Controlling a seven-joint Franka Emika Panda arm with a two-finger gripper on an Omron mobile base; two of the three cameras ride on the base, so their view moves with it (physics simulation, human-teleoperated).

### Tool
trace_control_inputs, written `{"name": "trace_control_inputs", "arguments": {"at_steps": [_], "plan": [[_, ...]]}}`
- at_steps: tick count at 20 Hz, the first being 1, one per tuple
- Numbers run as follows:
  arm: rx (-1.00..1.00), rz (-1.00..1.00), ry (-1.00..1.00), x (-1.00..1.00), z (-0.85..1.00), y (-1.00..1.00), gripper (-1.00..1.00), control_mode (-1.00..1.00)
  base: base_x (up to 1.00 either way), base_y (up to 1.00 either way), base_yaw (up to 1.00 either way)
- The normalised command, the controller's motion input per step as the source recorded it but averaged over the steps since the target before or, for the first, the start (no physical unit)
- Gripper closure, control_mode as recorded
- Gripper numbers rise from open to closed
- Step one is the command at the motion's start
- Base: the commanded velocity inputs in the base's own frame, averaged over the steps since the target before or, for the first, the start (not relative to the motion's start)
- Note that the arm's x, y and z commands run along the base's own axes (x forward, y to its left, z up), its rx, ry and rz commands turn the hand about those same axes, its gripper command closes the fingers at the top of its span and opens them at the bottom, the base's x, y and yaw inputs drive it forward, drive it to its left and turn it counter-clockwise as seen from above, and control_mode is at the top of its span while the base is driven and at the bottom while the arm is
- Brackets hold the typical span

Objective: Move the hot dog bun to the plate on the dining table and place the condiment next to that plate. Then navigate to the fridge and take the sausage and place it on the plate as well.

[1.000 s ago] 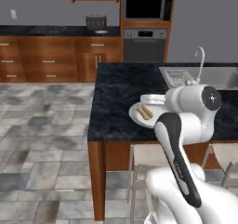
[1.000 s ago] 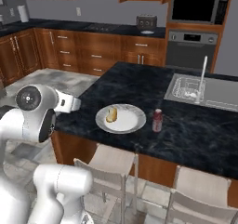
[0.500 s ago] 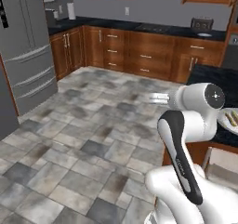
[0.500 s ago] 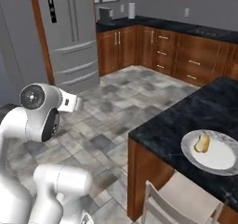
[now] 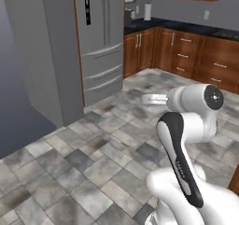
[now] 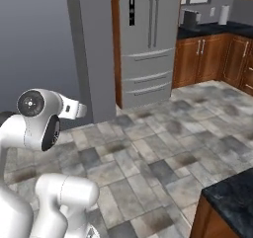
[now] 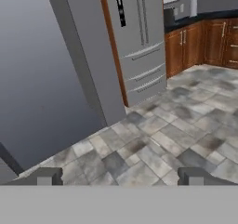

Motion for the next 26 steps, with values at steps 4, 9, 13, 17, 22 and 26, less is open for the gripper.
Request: {"name": "trace_control_inputs", "arguments": {"at_steps": [4,9,13,17,22,26], "plan": [[0.0,0.0,0.0,0.0,0.0,0.0,-1.0,1.0,1.0,0.17,0.26],[0.0,0.0,0.0,0.0,0.0,0.0,-1.0,1.0,1.0,-0.03,0.06],[0.0,0.0,0.0,0.0,0.0,0.0,-1.0,1.0,1.0,-0.3,0.12],[0.0,0.0,0.0,0.0,0.0,0.0,-1.0,1.0,1.0,-0.54,0.26],[0.0,0.0,0.0,0.0,0.0,0.0,-1.0,1.0,1.0,-0.66,0.35],[0.0,0.0,0.0,0.0,0.0,0.0,-1.0,1.0,1.0,-0.7,0.38]]}}
